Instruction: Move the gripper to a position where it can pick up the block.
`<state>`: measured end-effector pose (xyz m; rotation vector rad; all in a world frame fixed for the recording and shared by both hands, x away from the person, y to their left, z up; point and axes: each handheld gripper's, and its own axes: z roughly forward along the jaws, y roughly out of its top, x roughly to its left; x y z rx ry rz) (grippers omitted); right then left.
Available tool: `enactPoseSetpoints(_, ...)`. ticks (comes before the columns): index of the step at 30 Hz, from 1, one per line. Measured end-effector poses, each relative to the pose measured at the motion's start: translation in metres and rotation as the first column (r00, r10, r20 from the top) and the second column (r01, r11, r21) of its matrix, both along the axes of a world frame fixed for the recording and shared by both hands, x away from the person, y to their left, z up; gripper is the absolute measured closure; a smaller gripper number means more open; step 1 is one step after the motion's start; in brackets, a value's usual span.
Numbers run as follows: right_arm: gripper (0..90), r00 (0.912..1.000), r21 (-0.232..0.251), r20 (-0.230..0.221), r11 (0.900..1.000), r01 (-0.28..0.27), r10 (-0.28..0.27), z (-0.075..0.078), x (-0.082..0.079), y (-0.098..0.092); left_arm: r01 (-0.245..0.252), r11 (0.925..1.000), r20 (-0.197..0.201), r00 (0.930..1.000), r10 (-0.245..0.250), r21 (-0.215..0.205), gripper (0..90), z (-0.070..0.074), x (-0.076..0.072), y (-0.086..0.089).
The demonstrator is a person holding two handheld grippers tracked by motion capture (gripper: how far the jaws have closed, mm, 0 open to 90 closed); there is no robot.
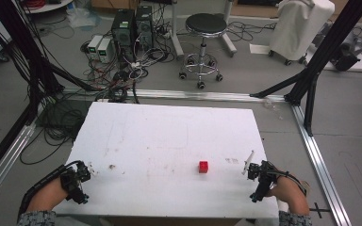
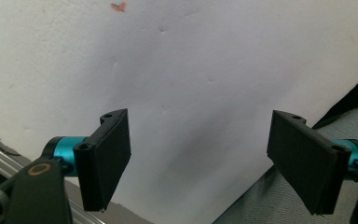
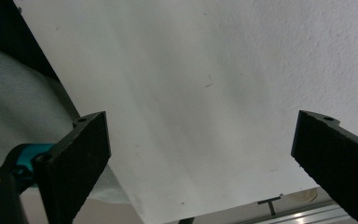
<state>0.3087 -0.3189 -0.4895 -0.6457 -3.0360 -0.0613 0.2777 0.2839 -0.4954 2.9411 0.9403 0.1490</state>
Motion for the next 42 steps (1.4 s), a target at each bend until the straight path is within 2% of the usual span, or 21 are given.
enactPoseSetpoints(7, 3.8, 1.0000, 0.001, 0.002, 1.000, 0.005, -0.005, 0.0008, -0.0005, -0.0004, 0.000, 1.0000, 0.012, 0.9999, 0.000, 0.001, 21.8, 0.0018, -0.0004, 0.0007)
enactPoseSetpoints(15, 3.8, 0.9999, 0.001, 0.008, 1.000, 0.008, -0.008, 0.0020, -0.0004, -0.0017, 0.012, 0.9999, 0.005, 0.9999, -0.012, 0.008, 21.8, 0.0011, -0.0004, -0.0011)
enactPoseSetpoints(42, 3.9, 0.9994, 0.015, 0.032, 1.000, 0.014, -0.014, 0.0047, 0.0048, -0.0041, 0.010, 0.9998, 0.014, 0.9999, -0.010, -0.017, 21.8, 0.0054, -0.0020, -0.0009)
